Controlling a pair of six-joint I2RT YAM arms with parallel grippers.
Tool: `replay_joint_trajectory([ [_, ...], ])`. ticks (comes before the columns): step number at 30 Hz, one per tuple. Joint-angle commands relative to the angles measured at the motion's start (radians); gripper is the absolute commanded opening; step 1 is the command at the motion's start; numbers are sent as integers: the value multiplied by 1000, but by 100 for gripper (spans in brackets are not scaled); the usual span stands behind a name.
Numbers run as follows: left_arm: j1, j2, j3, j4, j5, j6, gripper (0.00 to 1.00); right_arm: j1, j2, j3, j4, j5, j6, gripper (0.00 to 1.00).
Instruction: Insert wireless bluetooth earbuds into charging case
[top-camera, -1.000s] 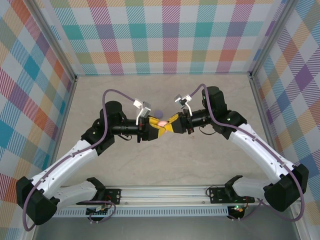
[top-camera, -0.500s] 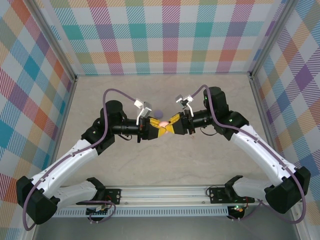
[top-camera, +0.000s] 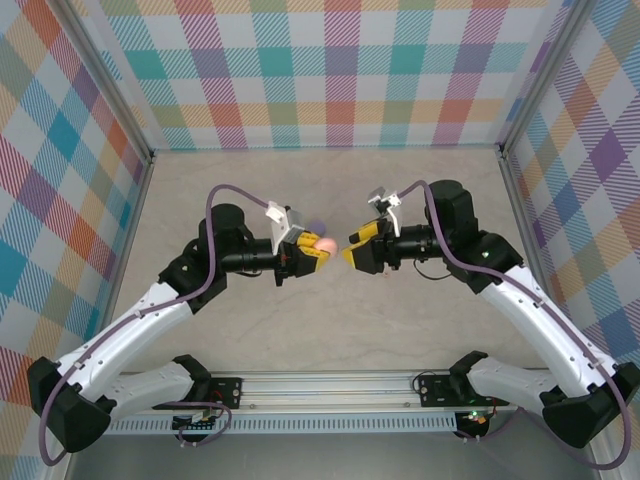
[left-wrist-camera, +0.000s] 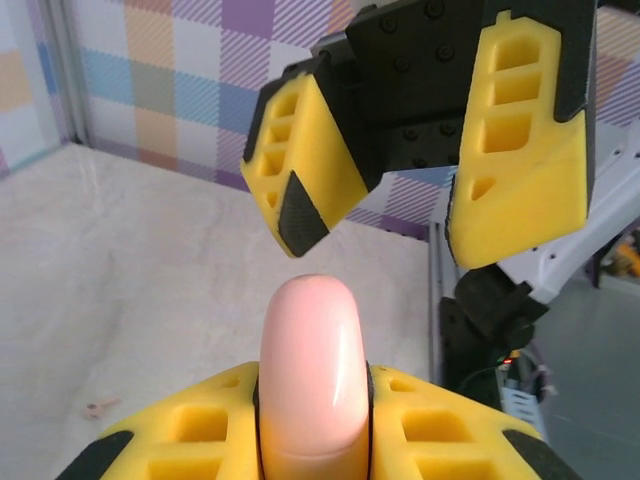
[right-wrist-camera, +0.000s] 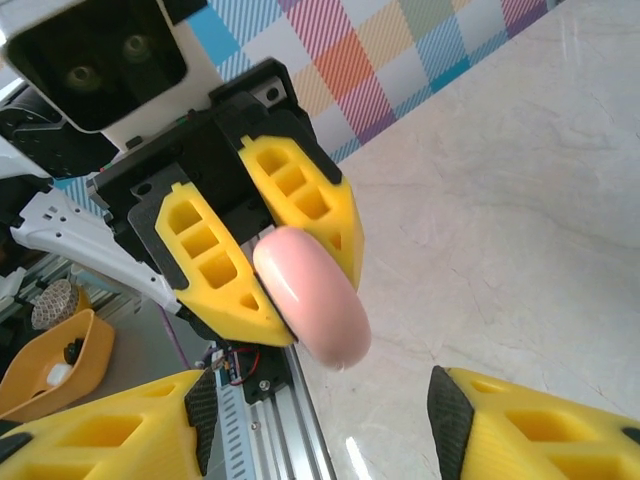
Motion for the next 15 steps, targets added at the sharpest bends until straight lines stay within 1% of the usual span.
replay_joint_trajectory([
  [1, -25, -33, -45, 81, -29, 161, 9, 25, -11, 26, -42, 68, -20, 60],
  [3, -37, -44, -60, 103, -55, 202, 8, 43, -3, 33, -52, 96, -23, 60],
  [5, -47, -48, -58, 90, -63, 238, 8, 63, 7, 41, -60, 122, -27, 61],
  [7, -53, -47, -56, 85, -74, 242, 8, 81, 20, 50, -62, 138, -33, 61],
  [11, -56, -53, -52, 82, -53, 251, 8, 118, 59, 80, -84, 186, -52, 62],
  [15, -58, -59, -52, 78, -40, 251, 7, 134, 80, 98, -94, 232, -59, 62],
])
